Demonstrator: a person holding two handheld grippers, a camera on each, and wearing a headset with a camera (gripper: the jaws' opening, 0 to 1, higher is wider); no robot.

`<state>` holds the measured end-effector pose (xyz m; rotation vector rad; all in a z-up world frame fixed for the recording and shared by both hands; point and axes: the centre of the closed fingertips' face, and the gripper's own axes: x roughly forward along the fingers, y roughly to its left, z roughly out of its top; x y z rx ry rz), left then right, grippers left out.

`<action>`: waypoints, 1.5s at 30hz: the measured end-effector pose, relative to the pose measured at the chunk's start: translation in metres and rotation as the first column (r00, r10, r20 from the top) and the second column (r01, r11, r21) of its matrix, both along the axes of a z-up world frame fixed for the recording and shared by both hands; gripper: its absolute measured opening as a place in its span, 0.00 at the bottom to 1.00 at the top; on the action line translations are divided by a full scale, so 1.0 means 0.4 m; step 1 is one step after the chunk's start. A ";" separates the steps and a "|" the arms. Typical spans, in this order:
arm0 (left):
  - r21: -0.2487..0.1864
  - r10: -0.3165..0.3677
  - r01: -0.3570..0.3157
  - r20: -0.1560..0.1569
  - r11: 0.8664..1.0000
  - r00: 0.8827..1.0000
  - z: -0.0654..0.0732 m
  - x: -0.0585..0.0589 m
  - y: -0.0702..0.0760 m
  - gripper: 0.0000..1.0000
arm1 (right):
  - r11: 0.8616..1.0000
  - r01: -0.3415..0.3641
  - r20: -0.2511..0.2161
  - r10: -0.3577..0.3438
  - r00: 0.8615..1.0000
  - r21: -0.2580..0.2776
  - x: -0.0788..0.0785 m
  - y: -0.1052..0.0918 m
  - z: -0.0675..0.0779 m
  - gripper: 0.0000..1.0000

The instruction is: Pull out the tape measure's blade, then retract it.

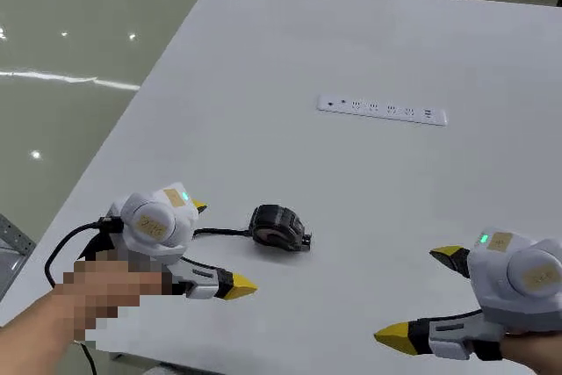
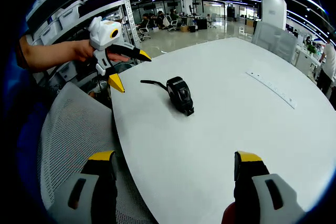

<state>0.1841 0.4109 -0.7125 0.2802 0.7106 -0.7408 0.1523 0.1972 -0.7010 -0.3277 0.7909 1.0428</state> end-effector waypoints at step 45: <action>0.247 -0.381 0.366 0.013 0.897 0.925 -0.132 0.133 -0.105 0.69 | 0.947 -0.317 0.083 0.320 0.944 -0.050 0.159 0.200 -0.195 0.55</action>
